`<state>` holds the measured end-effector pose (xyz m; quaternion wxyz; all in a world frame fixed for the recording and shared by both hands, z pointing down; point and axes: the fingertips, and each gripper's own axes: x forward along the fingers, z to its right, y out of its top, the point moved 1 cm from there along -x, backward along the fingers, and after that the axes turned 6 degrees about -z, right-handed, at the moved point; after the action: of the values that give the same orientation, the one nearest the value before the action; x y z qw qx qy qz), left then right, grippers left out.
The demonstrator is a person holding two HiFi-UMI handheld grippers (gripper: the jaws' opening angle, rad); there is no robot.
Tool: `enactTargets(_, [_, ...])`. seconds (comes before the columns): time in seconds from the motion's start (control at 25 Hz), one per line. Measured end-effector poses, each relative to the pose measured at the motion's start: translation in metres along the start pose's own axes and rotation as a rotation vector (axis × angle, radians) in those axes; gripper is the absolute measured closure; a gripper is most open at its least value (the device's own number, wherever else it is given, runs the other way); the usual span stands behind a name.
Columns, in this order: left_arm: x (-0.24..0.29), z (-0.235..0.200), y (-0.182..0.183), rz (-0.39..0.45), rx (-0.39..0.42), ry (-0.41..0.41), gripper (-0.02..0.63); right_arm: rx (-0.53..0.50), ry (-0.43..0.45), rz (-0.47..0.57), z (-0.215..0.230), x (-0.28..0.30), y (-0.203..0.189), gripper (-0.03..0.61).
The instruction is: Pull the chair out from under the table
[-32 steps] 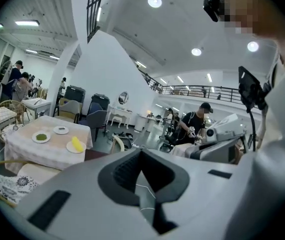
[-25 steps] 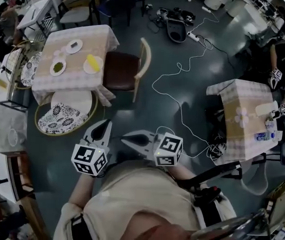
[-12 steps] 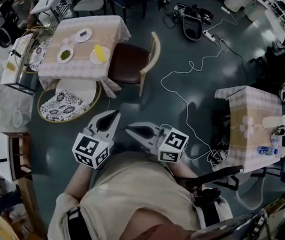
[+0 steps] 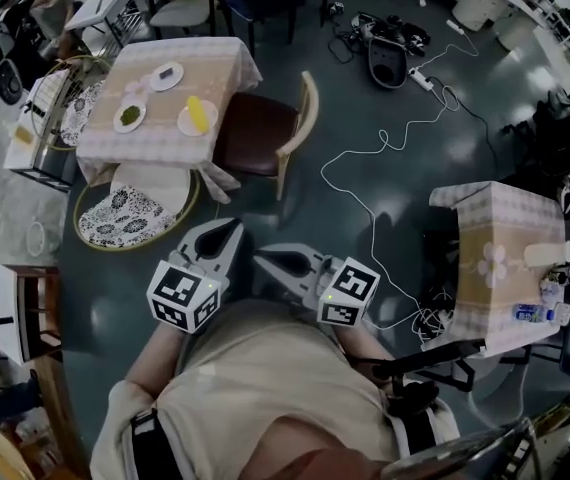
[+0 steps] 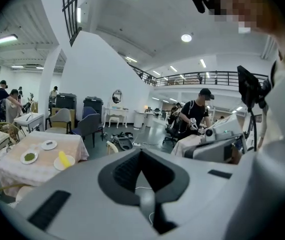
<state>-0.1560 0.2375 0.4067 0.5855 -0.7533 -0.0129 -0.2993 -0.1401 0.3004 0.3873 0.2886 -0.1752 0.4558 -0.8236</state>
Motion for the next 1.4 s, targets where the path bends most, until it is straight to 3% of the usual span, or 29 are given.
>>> enactTargets(0.2, [0.019, -0.008, 0.009, 0.012, 0.001, -0.017, 0.606, -0.02, -0.03, 0.003, 0.014, -0.007, 0.009, 0.572])
enactTargets(0.56, [0.058, -0.042, 0.015, -0.01, -0.016, -0.053, 0.606, 0.038, -0.073, -0.008, 0.061, 0.007, 0.017, 0.572])
enactTargets(0.92, [0.092, -0.13, 0.025, -0.011, -0.138, -0.041, 0.606, 0.07, -0.081, -0.121, 0.117, 0.057, 0.034, 0.572])
enactTargets(1.12, [0.108, -0.17, 0.042, 0.014, -0.165, -0.049, 0.606, 0.073, -0.086, -0.164, 0.152, 0.085, 0.058, 0.572])
enactTargets(1.4, [0.118, -0.235, 0.055, 0.029, -0.201, -0.045, 0.606, -0.004, -0.069, -0.257, 0.187, 0.144, 0.088, 0.572])
